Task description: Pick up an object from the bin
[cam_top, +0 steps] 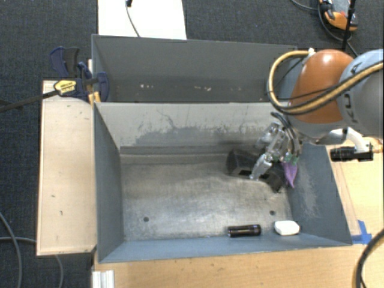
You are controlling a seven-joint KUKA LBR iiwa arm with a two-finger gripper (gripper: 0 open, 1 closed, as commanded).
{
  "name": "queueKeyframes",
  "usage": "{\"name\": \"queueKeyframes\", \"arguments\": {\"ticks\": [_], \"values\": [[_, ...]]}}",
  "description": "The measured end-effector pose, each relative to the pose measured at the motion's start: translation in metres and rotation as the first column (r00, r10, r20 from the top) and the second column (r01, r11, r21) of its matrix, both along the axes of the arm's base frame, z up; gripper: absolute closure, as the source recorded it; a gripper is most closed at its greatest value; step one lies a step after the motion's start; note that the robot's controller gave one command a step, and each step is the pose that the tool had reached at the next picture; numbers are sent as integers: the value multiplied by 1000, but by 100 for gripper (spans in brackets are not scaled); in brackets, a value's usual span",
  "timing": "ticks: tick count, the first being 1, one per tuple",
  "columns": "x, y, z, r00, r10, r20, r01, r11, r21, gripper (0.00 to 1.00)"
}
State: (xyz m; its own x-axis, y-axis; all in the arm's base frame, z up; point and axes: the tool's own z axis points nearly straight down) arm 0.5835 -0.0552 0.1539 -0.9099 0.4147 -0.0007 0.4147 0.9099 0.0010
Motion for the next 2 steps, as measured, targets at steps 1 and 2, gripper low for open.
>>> {"name": "queueKeyframes", "arguments": {"ticks": [1, 2], "values": [[10, -1, -75, 999, 48, 6, -48, 999, -2, 0], [7, -1, -75, 999, 54, 0, -54, 999, -1, 100]]}}
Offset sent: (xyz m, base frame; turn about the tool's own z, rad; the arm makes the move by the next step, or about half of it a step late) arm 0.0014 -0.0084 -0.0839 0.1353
